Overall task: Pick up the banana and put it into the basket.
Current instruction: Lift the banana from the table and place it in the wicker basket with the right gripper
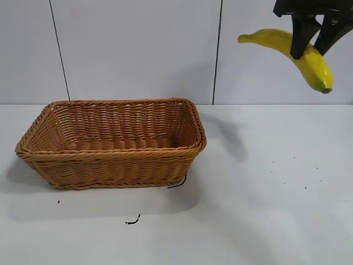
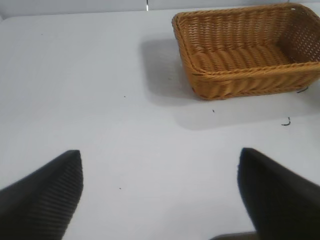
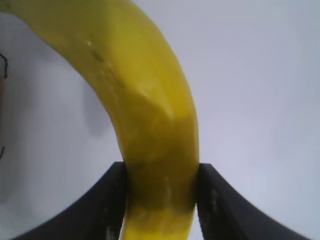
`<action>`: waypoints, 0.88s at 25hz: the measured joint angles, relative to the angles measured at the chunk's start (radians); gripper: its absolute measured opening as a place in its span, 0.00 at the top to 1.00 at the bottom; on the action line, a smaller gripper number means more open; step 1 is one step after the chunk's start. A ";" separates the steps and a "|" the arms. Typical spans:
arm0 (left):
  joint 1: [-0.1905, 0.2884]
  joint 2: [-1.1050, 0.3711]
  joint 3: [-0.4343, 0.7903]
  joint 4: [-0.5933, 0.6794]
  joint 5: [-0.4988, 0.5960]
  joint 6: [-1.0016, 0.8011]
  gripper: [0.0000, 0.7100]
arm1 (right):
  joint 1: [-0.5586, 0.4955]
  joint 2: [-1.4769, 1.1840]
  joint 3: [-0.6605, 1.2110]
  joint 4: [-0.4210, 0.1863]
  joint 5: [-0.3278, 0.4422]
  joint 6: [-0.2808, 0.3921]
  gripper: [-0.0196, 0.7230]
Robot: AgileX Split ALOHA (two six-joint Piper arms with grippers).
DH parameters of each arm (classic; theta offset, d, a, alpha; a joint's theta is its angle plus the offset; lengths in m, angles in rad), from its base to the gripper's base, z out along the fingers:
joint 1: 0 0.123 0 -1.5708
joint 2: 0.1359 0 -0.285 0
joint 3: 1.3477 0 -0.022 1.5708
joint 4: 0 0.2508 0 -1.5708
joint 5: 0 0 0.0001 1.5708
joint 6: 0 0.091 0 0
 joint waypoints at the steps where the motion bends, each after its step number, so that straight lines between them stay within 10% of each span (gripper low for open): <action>1: 0.000 0.000 0.000 0.000 0.000 0.000 0.11 | 0.021 0.000 -0.009 0.000 0.002 0.000 0.60; 14: 0.000 0.000 0.000 0.000 0.000 0.000 0.11 | 0.296 0.087 -0.098 0.000 -0.027 -0.005 0.60; 22: 0.000 0.000 0.000 0.000 0.000 0.000 0.11 | 0.444 0.189 -0.099 0.000 -0.216 -0.061 0.60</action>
